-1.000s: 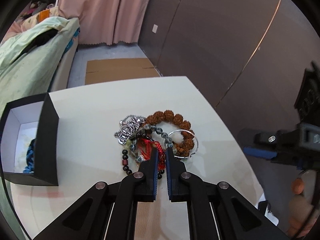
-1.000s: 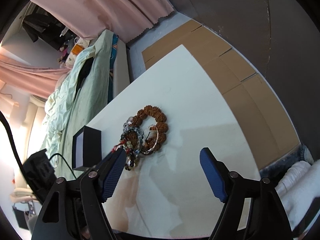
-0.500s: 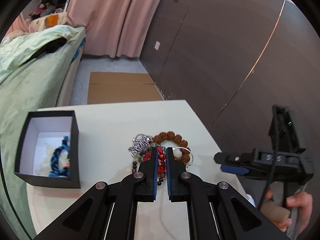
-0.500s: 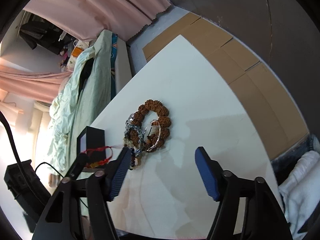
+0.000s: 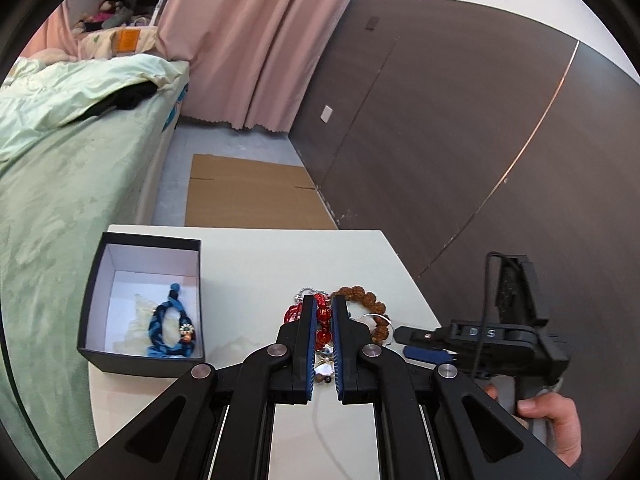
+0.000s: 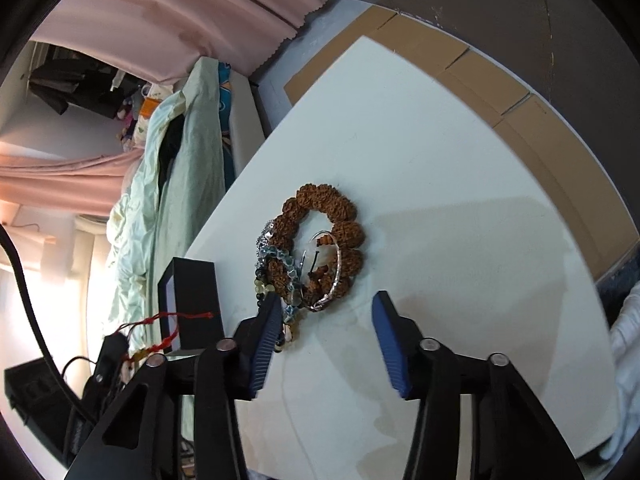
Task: Organize jewelry
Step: 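Lift the red string bracelet out of the pile with the left tool, then carry the red bracelet with the left tool and drop it into the box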
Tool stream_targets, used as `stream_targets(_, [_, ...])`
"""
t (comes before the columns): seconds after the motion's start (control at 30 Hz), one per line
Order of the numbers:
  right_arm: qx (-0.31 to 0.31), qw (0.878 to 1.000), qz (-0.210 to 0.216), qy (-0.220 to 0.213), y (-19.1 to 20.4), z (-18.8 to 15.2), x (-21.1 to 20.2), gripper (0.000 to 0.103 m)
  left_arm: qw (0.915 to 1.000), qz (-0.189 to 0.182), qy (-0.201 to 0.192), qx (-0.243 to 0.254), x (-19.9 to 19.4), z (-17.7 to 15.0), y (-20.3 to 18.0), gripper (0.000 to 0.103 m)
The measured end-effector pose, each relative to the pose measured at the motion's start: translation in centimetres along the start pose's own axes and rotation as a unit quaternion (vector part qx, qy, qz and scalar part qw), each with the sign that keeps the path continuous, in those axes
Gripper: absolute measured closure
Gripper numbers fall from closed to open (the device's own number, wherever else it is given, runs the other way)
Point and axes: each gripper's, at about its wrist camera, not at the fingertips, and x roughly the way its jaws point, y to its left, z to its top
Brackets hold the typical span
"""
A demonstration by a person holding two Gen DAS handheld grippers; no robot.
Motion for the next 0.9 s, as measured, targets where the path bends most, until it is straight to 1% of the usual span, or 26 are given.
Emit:
stream_targets(0.1, [0.006, 1.0, -0.01, 0.001, 0.0, 0.1, 0.4, 0.059, 1.0, 0.006, 0.0, 0.002, -0.2, -0.2, 0.3, 0.096])
stream_targets(0.17, [0.009, 1.0, -0.011, 0.0, 0.0, 0.0, 0.5, 0.06, 0.9998, 0.019, -0.001, 0.004, -0.3, -0.3, 0.6, 0.096])
stream_targets(0.2, [0.01, 1.0, -0.01, 0.0, 0.0, 0.0, 0.6, 0.066, 0.9998, 0.021, 0.0, 0.002, -0.3, -0.4, 0.9, 0.096])
stream_targets(0.23, [0.011, 1.0, -0.007, 0.004, 0.0, 0.0, 0.7, 0.075, 0.9998, 0.022, 0.001, -0.002, -0.4, -0.4, 1.2, 0.096])
stream_targets(0.27, [0.012, 1.0, -0.005, 0.008, 0.0, 0.0, 0.9, 0.08, 0.9997, 0.023, 0.001, -0.004, -0.5, -0.4, 1.5, 0.096])
stream_targets(0.3, [0.014, 1.0, -0.003, 0.011, -0.1, 0.0, 1.1, 0.088, 0.9997, 0.026, 0.0, -0.004, -0.6, -0.4, 1.6, 0.096])
stream_targets(0.4, [0.021, 1.0, 0.002, 0.01, -0.2, 0.1, 1.2, 0.091, 0.9995, 0.031, -0.003, -0.002, -0.9, -0.5, 1.7, 0.096])
stream_targets(0.53, [0.018, 1.0, 0.021, -0.008, 0.3, 0.0, 0.4, 0.096, 0.9993, 0.036, -0.004, -0.001, -1.1, -0.7, 1.8, 0.096])
stream_targets(0.7, [-0.008, 0.999, 0.037, -0.031, 1.8, -0.5, -1.0, 0.096, 0.9992, 0.039, -0.005, 0.001, -1.6, -0.9, 2.0, 0.096])
stream_targets(0.9, [-0.043, 0.994, 0.071, -0.068, 3.9, -1.5, -3.3, 0.096, 0.9991, 0.04, -0.015, -0.002, -2.8, -0.8, 2.4, 0.096])
